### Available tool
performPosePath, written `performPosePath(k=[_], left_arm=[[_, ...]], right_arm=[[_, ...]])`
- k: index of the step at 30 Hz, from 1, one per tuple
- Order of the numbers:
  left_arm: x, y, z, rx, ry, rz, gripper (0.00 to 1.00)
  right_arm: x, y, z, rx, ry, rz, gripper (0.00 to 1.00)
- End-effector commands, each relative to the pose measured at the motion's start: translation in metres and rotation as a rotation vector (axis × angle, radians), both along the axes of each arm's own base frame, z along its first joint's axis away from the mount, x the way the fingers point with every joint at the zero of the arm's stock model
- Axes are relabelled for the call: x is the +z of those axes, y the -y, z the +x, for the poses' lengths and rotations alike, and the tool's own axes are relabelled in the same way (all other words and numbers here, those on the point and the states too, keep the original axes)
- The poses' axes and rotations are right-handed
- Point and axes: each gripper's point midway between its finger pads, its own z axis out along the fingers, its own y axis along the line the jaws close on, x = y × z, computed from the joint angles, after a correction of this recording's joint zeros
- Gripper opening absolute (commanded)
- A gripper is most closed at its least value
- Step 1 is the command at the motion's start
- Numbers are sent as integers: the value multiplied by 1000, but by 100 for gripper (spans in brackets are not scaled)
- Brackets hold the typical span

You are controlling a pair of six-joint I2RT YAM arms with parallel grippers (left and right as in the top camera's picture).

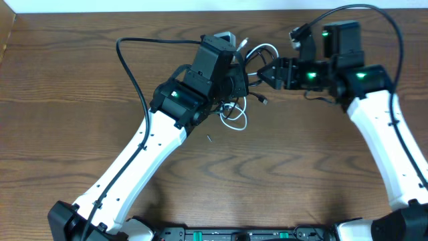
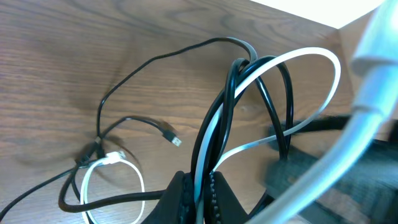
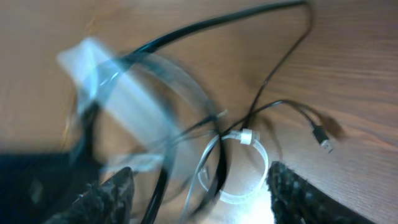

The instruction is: Untangle cables

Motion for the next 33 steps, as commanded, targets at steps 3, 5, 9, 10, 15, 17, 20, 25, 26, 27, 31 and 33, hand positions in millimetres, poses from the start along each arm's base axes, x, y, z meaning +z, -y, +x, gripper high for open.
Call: performPosePath(k=[3, 5, 9, 10, 15, 17, 20, 25, 26, 27, 31, 33], left_arm=[[16, 17, -7, -86, 14, -79, 7], [16, 17, -8, -96, 18, -70, 7], [18, 19, -11, -130, 25, -72, 7], [18, 19, -11, -132, 24, -75, 7], [18, 10, -4, -116, 24, -78, 7], [18, 3, 1, -98, 26, -76, 7], [18, -5, 7, -100, 44, -60, 7], [15, -14, 10, -147, 82, -1, 7], [16, -12, 8, -175, 89, -1, 8], [18, -7, 3, -235, 100, -12, 7], [32, 23, -34, -591, 185, -93, 7], [39, 33, -55, -738, 211, -153, 8]], right_arm=[[-73, 35, 29, -390, -190, -203, 49], [-93, 55, 26, -455, -248, -283, 14], [-118, 103, 17, -565, -337, -422, 1], [-121, 112, 15, -578, -356, -436, 1], [-124, 134, 12, -514, -370, -441, 1], [-121, 124, 13, -401, -351, -388, 1], [-108, 90, 12, -126, -258, -246, 1], [-73, 50, -2, 113, -160, -21, 1], [-69, 48, -3, 124, -153, -5, 1], [-64, 46, -5, 133, -144, 15, 1], [-44, 40, -10, 183, -75, 48, 7], [-37, 41, -10, 180, -49, 42, 12]])
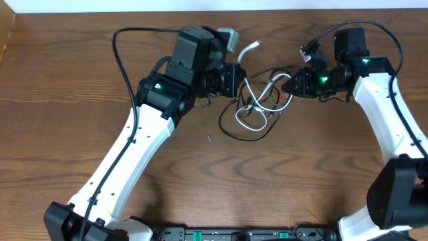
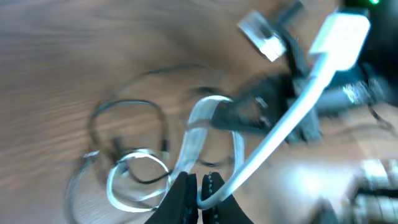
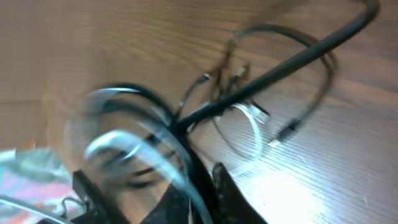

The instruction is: Untangle cables

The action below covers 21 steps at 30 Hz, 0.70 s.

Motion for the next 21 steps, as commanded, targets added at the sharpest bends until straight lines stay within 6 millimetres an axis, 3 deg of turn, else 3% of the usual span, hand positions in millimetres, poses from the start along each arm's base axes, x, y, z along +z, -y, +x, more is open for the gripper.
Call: performPosePath(k=[1, 3, 6, 12, 16, 21], left_arm=[[27, 27, -49, -386, 97, -127, 9], [22, 25, -53, -394, 78, -116, 24], [13, 19, -45, -345, 80, -58, 38], [-1, 8, -27, -248, 91, 37, 44], [-21, 12, -22, -247, 37, 57, 45], [-60, 43, -19, -310, -13, 78, 46]], right_arm=[[38, -10, -9, 82, 124, 82, 15], [45, -11, -9, 84, 148, 84, 17], [51, -10, -11, 83, 164, 84, 18], [40, 0, -10, 6, 104, 18, 19], [17, 33, -4, -191, 0, -144, 29], [5, 81, -4, -375, -90, -220, 35]])
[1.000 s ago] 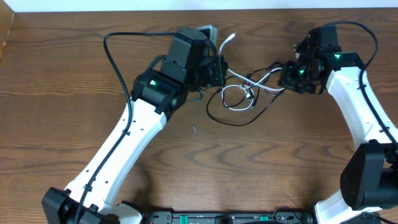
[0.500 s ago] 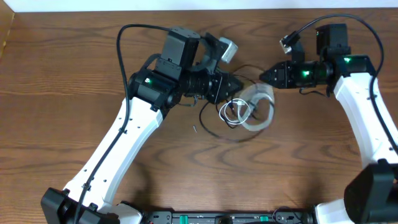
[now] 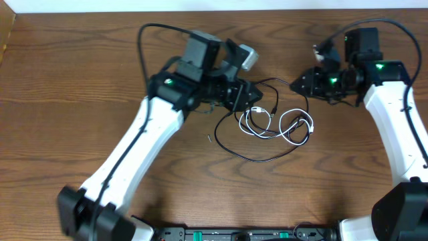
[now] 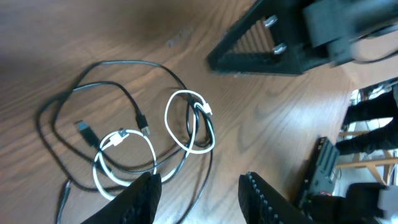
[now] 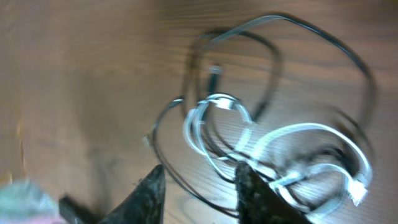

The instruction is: Untangle cables

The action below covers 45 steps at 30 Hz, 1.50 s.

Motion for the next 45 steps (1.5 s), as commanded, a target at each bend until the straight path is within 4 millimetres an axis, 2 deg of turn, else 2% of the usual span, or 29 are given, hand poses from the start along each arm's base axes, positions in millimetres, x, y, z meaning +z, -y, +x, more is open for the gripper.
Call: performPosePath(k=[1, 3, 4, 7, 10, 11, 14, 18, 24, 30, 31, 32, 33, 34, 35, 37, 40, 44, 45], left_arm=[[-33, 30, 4, -61, -12, 30, 47], [-46, 45, 4, -90, -12, 30, 49], [-60, 61, 2, -120, -14, 32, 49], [-80, 85, -3, -167, -12, 31, 50], [-98, 110, -8, -214, 13, 20, 54], [-110, 124, -9, -232, 32, 16, 55], [-134, 138, -5, -219, 70, 56, 55], [-174, 143, 11, -102, 111, 171, 55], [-211, 149, 25, -27, 173, 243, 56], [-228, 142, 32, 16, 193, 303, 55], [-229, 141, 31, 15, 190, 306, 54], [-232, 140, 30, 13, 183, 314, 46], [-233, 138, 29, 11, 174, 323, 30], [-232, 136, 27, 24, 154, 326, 11], [-222, 133, 26, 65, 116, 313, 8], [-196, 130, 26, 109, 95, 281, 7], [-139, 126, 29, 147, 98, 190, 7], [-51, 116, 17, 98, 98, 8, 7], [-35, 112, 15, 92, 94, -25, 8]], right_arm=[[-6, 51, 3, -197, -50, -77, 36], [-8, 68, 0, -240, -73, -81, 36], [-10, 84, -5, -265, -90, -86, 37], [-13, 105, -13, -313, -124, -91, 40], [-16, 120, -20, -354, -154, -93, 40], [-17, 127, -24, -377, -169, -90, 40], [-18, 131, -27, -366, -174, -97, 39], [-19, 131, -30, -361, -182, -105, 38], [-19, 131, -30, -360, -185, -105, 37], [-19, 130, -31, -353, -185, -107, 36], [-19, 130, -31, -353, -185, -107, 36], [-19, 130, -31, -353, -184, -107, 35], [-19, 130, -30, -353, -183, -107, 35], [-19, 130, -30, -353, -183, -107, 35], [-19, 130, -30, -353, -183, -107, 35], [-19, 130, -30, -352, -183, -104, 34], [-15, 123, -28, -321, -163, -67, 33], [2, 93, -20, -144, -50, 63, 33], [7, 84, -19, -93, -16, 97, 33]])
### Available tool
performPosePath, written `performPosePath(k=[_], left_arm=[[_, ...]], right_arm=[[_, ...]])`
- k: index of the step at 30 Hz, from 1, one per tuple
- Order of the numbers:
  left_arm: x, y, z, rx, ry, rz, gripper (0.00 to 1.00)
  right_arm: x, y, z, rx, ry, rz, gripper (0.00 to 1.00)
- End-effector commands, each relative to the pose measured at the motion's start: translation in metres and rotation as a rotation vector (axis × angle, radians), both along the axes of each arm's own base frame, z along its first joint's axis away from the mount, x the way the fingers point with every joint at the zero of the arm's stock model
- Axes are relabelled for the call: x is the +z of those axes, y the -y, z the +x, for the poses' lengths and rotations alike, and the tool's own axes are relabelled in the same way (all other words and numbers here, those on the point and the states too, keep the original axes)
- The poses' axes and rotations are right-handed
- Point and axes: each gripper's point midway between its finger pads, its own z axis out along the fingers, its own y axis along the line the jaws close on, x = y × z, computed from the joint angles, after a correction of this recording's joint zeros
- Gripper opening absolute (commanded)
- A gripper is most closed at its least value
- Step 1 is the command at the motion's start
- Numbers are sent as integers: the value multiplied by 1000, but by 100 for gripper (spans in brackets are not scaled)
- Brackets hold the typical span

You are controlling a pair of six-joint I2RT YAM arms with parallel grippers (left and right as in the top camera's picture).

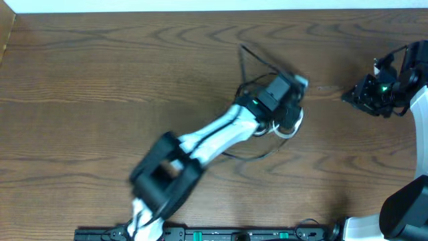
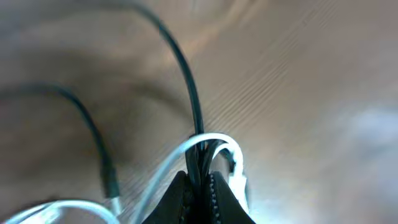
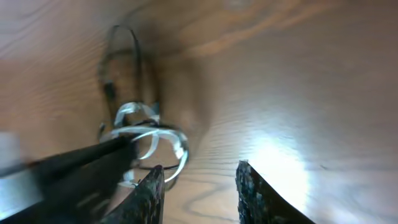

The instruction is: Untangle cables

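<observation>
The tangle of black and white cables lies at the table's middle right. A white loop shows beside my left gripper, and a black strand trails toward the front. In the left wrist view my left gripper is shut on a bundle of black cable and a white loop. My right gripper hangs at the far right, apart from the tangle. In the right wrist view it is open and holds nothing, with the white loops well ahead of it.
The wooden table carries only the cables. My left arm stretches diagonally from the front across the middle. It appears as a dark blur in the right wrist view. The table's back edge meets a white wall.
My left arm has swung right, and its gripper, then open above the spread cables, is now shut on a bundle of black and white strands. The open right gripper has moved farther right.
Both grippers began close together at the back of the table, the left shut on a bunch of cables. Then each held strands, and the tangle was stretched between them. Later both stood open with the cables spread flat. Now the left grips the bundle again.
</observation>
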Motion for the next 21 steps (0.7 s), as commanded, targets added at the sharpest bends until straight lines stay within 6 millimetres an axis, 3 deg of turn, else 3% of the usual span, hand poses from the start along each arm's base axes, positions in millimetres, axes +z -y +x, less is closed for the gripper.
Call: performPosePath(k=[1, 5, 12, 18, 21], left_arm=[[109, -12, -6, -26, 25, -232, 7], [144, -36, -10, -41, -2, -304, 7], [157, -69, -1, -28, -154, -414, 8], [166, -81, 5, -31, -205, -479, 8], [169, -83, 5, -14, -247, -504, 8]], right_arm=[[27, -40, 6, 216, 173, 155, 34], [54, -74, 8, 371, 326, 298, 37], [91, -114, 10, 532, 513, 468, 46], [95, -148, 10, 641, 554, 461, 45], [78, -163, 17, 597, 461, 375, 40]])
